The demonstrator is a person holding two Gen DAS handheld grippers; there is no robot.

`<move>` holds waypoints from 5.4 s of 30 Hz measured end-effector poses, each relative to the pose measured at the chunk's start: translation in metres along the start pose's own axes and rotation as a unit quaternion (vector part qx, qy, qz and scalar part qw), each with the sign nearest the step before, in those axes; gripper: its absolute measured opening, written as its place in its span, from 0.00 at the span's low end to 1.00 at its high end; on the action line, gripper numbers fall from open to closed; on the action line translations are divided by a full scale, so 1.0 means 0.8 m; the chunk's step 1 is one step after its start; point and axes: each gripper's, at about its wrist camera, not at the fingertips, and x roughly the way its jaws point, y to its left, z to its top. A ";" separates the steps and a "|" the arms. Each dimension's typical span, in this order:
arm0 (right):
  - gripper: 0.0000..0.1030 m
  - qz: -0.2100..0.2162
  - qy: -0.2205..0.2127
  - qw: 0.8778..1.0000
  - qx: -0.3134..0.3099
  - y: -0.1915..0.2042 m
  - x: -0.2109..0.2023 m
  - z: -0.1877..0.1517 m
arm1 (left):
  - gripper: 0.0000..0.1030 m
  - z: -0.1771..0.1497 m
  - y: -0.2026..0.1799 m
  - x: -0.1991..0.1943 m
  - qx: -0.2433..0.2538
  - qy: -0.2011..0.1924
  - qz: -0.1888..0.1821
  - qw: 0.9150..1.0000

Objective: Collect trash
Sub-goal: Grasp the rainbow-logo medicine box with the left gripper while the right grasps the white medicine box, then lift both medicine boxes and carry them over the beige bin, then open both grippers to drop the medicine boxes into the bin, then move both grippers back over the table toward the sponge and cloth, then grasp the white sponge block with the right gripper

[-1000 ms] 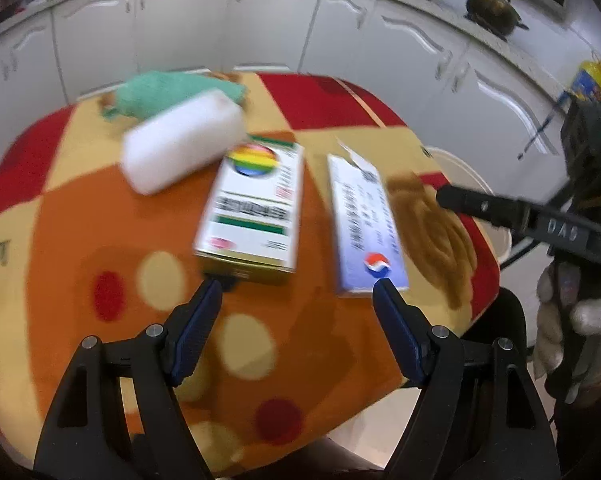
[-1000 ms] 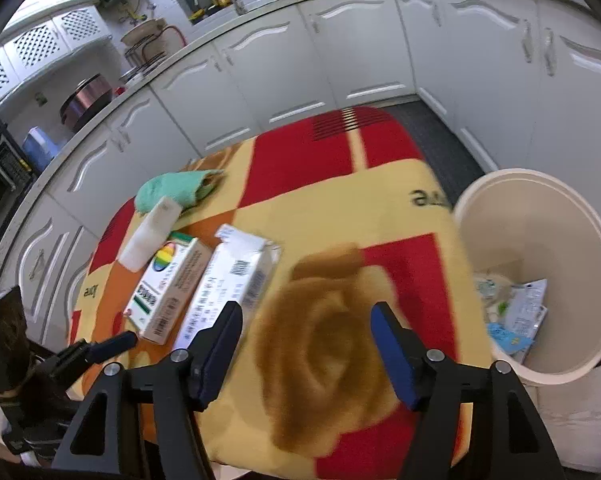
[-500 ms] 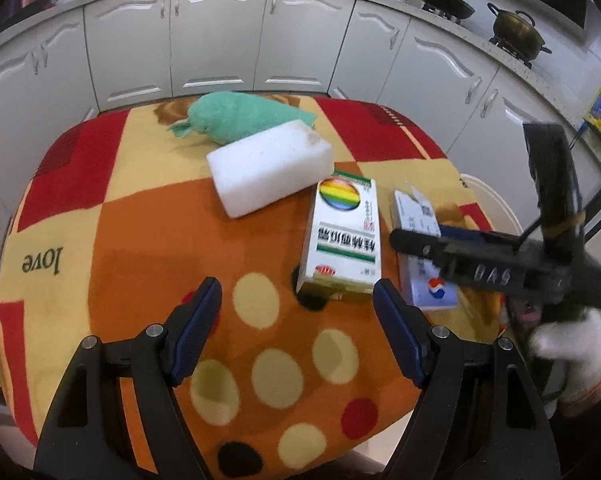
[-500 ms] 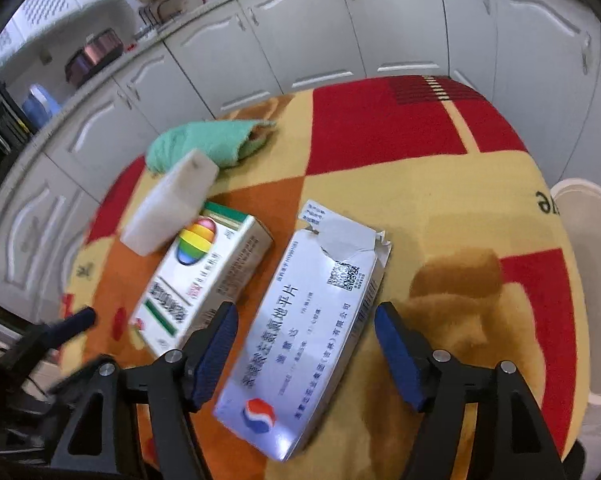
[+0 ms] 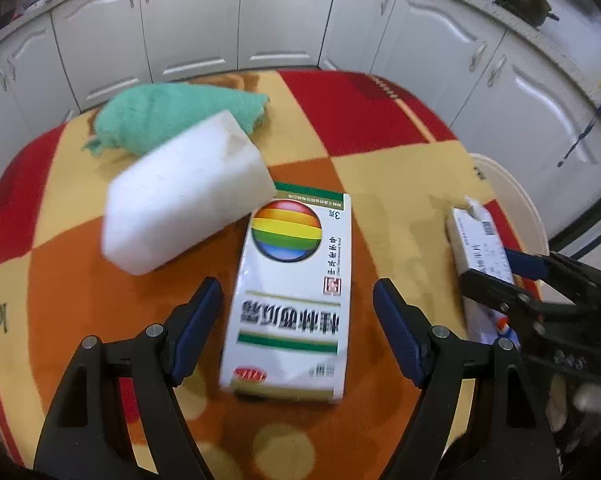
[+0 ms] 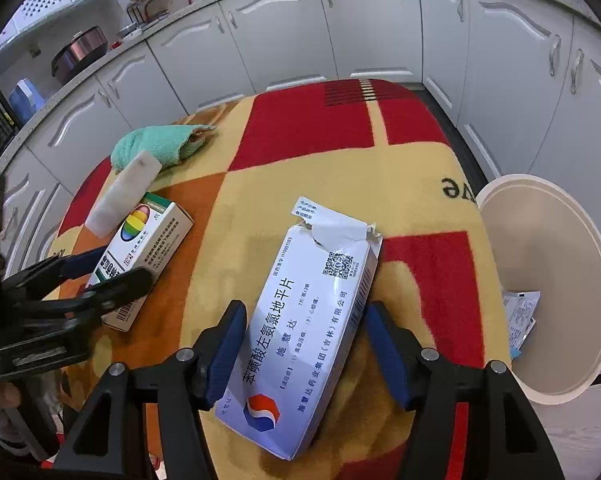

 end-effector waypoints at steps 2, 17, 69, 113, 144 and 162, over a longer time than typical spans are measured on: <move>0.57 -0.004 -0.007 1.000 -0.008 0.003 -0.001 -0.003 | 0.64 -0.001 0.001 0.004 -0.013 0.002 0.002 1.000; 0.50 -0.004 -0.069 0.998 -0.006 -0.018 -0.057 -0.007 | 0.50 0.000 -0.058 -0.035 0.012 -0.030 -0.053 0.998; 0.63 -0.121 -0.083 0.974 0.175 -0.250 -0.093 -0.042 | 0.69 0.076 -0.258 0.048 0.090 -0.019 -0.160 0.983; 0.67 0.010 -0.059 0.997 0.043 -0.043 -0.049 0.016 | 0.69 0.062 0.162 -0.015 -0.096 -0.059 0.126 0.986; 0.67 0.042 -0.038 0.998 0.021 0.001 -0.027 0.021 | 0.75 -0.060 0.067 -0.094 -0.025 -0.026 -0.109 0.993; 0.75 0.134 -0.013 0.990 -0.034 0.050 -0.017 0.011 | 0.75 -0.090 0.092 -0.102 -0.103 -0.025 -0.027 0.994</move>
